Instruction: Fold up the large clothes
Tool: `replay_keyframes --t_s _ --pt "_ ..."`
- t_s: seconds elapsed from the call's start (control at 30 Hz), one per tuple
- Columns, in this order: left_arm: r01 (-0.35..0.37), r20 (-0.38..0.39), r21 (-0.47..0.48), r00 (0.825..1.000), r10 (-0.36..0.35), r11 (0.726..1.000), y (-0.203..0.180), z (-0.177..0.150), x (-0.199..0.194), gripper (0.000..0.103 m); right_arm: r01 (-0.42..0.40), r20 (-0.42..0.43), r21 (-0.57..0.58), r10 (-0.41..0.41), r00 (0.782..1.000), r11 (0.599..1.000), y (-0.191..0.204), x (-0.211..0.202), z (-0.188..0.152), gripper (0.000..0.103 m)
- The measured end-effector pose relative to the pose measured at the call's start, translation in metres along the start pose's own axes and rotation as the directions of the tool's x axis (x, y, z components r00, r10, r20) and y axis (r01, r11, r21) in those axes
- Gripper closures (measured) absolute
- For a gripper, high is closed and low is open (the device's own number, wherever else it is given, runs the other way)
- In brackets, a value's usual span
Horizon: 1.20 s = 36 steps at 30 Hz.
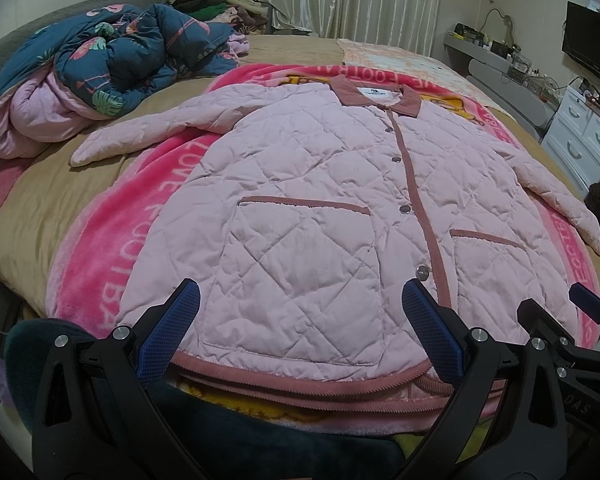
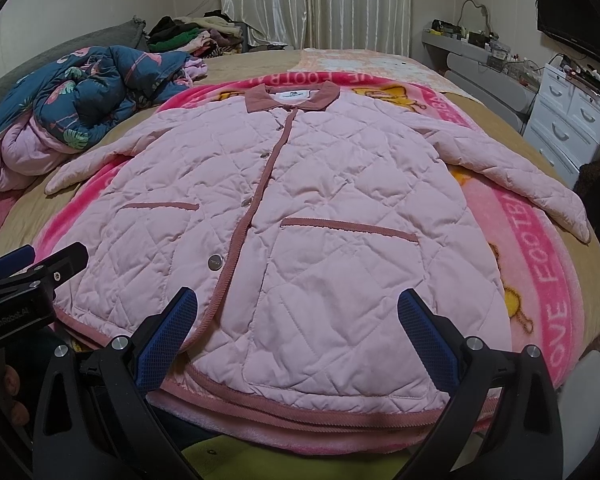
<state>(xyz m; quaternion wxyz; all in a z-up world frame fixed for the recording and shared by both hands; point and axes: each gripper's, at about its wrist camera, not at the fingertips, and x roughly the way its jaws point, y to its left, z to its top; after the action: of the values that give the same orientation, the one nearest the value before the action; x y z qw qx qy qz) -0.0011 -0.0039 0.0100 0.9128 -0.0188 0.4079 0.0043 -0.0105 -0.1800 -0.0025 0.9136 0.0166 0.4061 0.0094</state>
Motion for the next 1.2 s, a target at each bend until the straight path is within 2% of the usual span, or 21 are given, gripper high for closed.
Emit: replay_keyframes --t_s 0.2,0.67,0.9,1.2 --pt "-0.007 0.001 -0.008 1.0 0.007 1.0 -0.001 0.001 0.009 0.009 -0.002 0.008 -0.001 0.002 1.0 1.0 -0.006 0.005 0.009 0.004" --pt "0.018 -0.018 0.01 1.0 -0.017 1.0 -0.023 0.035 0.035 0.009 0.011 0.007 0.01 -0.011 1.0 1.0 -0.03 0.026 0.043 0.004" --pt "0.035 -0.038 0.019 0.999 -0.034 0.999 -0.04 0.052 0.058 0.009 0.027 0.019 0.045 -0.028 0.999 0.999 -0.053 0.043 0.062 0.004" --pt "0.053 -0.046 0.045 0.998 -0.051 0.998 -0.07 0.08 0.086 0.009 0.09 0.022 0.095 -0.092 0.995 0.991 -0.095 0.068 0.085 0.004"
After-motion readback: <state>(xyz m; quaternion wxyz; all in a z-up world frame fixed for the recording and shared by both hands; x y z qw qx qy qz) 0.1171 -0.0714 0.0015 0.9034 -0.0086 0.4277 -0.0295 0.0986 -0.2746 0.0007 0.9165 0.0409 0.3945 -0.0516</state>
